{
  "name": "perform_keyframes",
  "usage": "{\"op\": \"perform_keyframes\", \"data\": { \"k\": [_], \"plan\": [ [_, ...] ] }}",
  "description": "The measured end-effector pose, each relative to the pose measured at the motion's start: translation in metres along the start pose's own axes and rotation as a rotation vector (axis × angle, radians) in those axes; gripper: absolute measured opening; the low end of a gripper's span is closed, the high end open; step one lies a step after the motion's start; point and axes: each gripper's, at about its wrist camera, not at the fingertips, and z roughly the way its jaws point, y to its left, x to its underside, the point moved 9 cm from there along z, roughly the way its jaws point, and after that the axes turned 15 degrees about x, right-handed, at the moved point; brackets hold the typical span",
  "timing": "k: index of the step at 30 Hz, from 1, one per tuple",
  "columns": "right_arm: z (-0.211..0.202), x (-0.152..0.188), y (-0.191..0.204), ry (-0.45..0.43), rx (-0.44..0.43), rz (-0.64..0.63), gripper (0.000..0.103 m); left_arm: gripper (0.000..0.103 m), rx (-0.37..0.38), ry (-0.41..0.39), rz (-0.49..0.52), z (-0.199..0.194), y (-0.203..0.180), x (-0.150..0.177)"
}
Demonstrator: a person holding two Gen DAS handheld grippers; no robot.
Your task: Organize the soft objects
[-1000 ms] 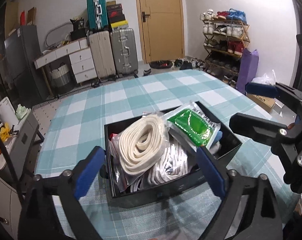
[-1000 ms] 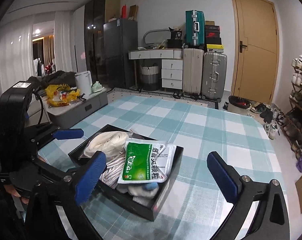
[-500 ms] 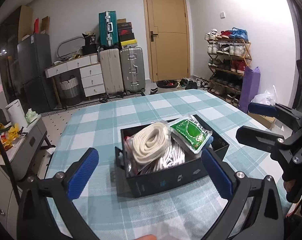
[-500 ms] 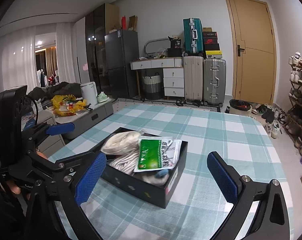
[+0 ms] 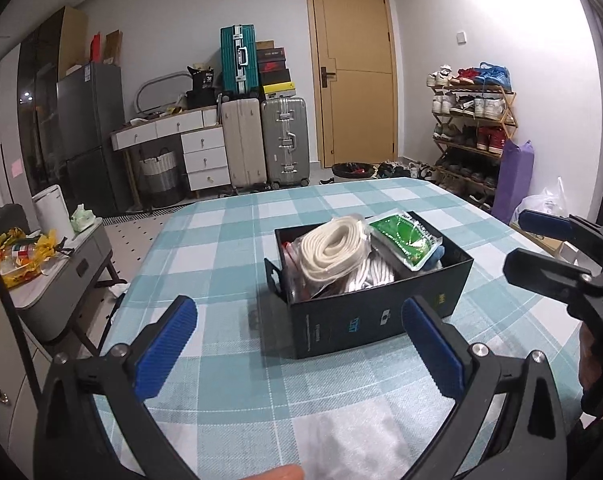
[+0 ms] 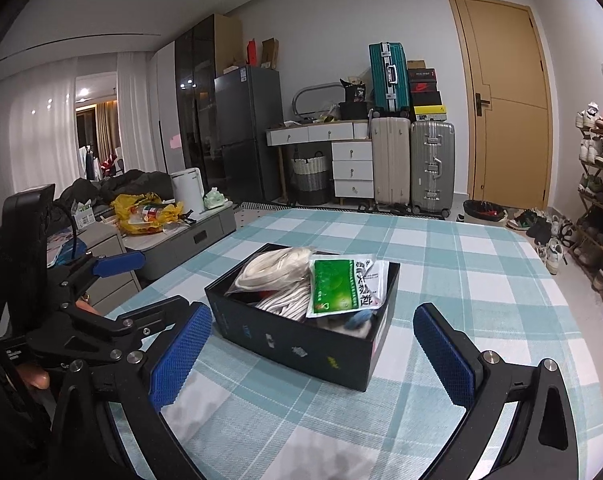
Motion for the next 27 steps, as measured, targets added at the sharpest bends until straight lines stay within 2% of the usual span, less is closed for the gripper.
{"op": "perform_keyframes", "data": {
  "k": [13,20,27],
  "plan": [
    [0.002,0.015,0.003,-0.012,0.008,-0.019,0.102,0.103,-0.017,-0.012,-0.054,0.008,0.016,0.009],
    [0.007,0.022,0.007,-0.005,0.011,-0.044,0.102,0.103,-0.027,-0.017,-0.047,0.012,0.015,0.014],
    [0.007,0.024,0.007,-0.008,0.015,-0.046,0.102,0.103,-0.010,-0.035,-0.059,0.009,0.015,0.013]
  ]
}}
